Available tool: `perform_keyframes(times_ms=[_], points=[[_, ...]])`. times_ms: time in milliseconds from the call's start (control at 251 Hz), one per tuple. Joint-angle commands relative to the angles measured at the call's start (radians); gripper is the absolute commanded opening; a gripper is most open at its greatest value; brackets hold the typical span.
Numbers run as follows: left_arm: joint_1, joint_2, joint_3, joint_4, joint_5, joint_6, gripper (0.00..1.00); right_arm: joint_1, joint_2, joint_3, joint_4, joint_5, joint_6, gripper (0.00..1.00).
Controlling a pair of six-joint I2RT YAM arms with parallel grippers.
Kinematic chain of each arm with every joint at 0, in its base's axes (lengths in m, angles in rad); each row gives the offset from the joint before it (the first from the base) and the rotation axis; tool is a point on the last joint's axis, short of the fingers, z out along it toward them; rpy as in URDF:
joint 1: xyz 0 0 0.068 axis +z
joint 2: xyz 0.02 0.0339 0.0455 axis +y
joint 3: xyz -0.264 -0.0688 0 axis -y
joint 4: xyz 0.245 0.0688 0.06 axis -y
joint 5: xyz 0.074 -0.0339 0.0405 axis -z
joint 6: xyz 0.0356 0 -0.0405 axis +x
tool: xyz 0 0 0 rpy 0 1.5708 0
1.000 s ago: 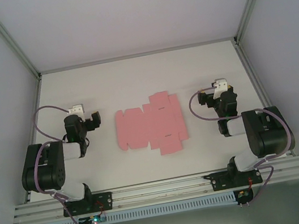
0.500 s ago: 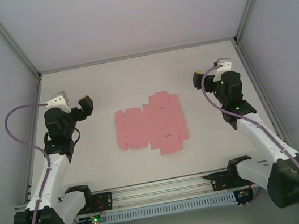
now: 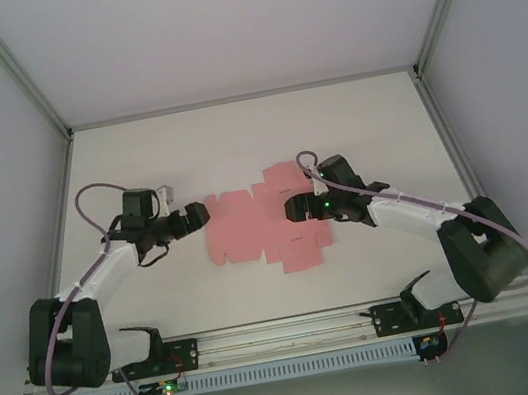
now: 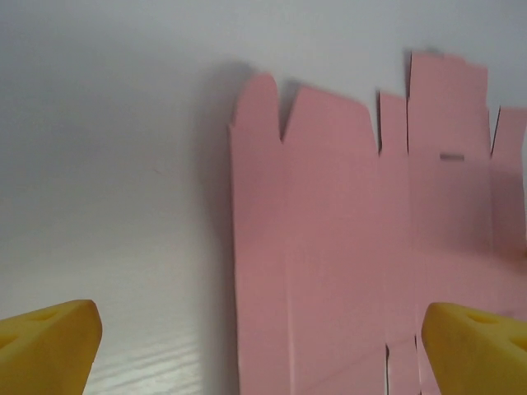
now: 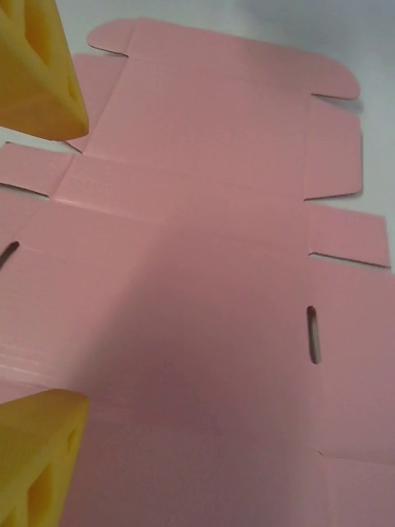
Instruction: Assemble paper box
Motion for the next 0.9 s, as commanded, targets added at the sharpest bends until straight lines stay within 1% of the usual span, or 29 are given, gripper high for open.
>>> perform_keyframes(times_ms=[0,124,247,387,435,475,519,555,647,694,762,810,898], points=[[-0.043,0.044,0.042,-0.013,0.085,0.042,1.0,-0.031,0.046,-0.044,0.103,-0.062,0.057,0.78],[-0.056,0.102,0.044,0.021,0.095,0.034,1.0,-0.051,0.101,-0.063,0.107,-0.057,0.054,0.77],[-0.074,0.172,0.052,0.086,0.177,0.029,0.99,-0.05,0.126,-0.081,0.128,-0.055,0.047,0.77],[-0.105,0.231,0.064,0.205,0.262,-0.017,0.92,-0.052,0.133,-0.091,0.147,-0.046,0.04,0.77],[-0.121,0.249,0.079,0.221,0.268,-0.031,0.9,-0.051,0.138,-0.091,0.15,-0.046,0.04,0.77],[-0.133,0.263,0.093,0.227,0.28,-0.031,0.87,-0.051,0.143,-0.092,0.153,-0.045,0.042,0.78],[-0.145,0.276,0.108,0.227,0.281,-0.032,0.8,-0.05,0.148,-0.093,0.158,-0.044,0.042,0.78],[-0.15,0.284,0.119,0.229,0.282,-0.034,0.7,-0.051,0.151,-0.095,0.164,-0.046,0.044,0.77],[-0.155,0.298,0.146,0.222,0.283,-0.038,0.36,-0.05,0.139,-0.096,0.174,-0.067,0.034,0.78],[-0.156,0.293,0.155,0.226,0.283,-0.036,0.23,-0.053,0.11,-0.093,0.164,-0.068,0.027,0.79],[-0.155,0.27,0.167,0.235,0.271,-0.027,0.0,-0.058,0.038,-0.081,0.122,-0.06,0.001,0.79],[-0.156,0.244,0.168,0.251,0.262,-0.02,0.0,-0.065,-0.037,-0.075,0.084,-0.046,-0.02,0.81],[-0.156,0.18,0.159,0.3,0.304,-0.002,0.0,-0.097,-0.207,-0.076,0.036,-0.03,-0.045,0.87]])
